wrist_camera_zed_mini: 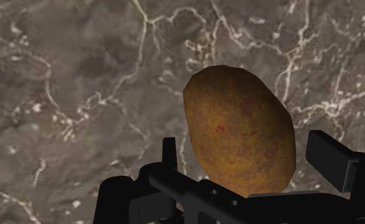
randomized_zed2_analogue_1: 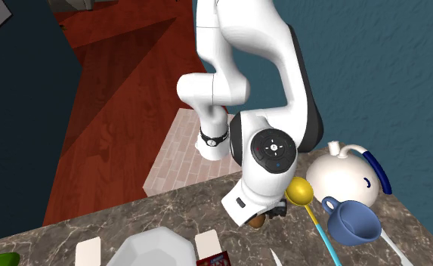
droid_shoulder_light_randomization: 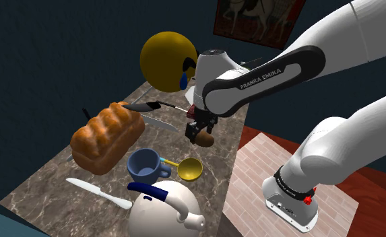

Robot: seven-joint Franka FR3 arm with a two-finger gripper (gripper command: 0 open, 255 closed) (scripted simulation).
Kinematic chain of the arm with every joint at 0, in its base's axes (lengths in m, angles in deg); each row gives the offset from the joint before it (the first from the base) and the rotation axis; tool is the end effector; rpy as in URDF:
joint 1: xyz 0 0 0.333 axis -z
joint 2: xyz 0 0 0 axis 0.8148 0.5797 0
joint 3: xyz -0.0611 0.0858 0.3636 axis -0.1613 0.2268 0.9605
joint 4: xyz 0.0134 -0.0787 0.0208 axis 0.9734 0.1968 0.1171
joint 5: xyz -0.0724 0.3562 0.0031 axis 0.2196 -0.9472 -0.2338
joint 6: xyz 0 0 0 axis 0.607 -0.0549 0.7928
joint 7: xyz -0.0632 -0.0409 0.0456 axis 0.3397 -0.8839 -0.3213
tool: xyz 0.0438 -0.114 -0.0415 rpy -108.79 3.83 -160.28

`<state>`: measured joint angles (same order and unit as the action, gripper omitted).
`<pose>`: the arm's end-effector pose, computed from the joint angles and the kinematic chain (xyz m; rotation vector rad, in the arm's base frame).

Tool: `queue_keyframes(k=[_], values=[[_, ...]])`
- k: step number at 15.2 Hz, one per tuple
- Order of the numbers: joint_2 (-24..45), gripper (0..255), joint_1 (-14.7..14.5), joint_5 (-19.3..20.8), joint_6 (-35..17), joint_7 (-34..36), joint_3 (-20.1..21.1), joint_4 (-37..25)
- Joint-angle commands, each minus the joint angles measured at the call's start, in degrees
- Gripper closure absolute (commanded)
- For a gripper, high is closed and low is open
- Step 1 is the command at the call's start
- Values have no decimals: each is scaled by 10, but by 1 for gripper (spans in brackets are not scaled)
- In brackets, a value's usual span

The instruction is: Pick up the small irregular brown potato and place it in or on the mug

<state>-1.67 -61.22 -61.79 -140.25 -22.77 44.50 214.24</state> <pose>0.3126 0.1653 0.3870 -3.0917 -0.0290 0.1469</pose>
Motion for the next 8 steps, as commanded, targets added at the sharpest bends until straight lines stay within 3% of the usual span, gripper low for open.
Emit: queue_keyframes(k=[1,7,8], values=[[3,0,0,0,-4,0,0,2],[3,0,0,0,-4,0,0,1],[3,255,0,0,-4,0,0,1]])
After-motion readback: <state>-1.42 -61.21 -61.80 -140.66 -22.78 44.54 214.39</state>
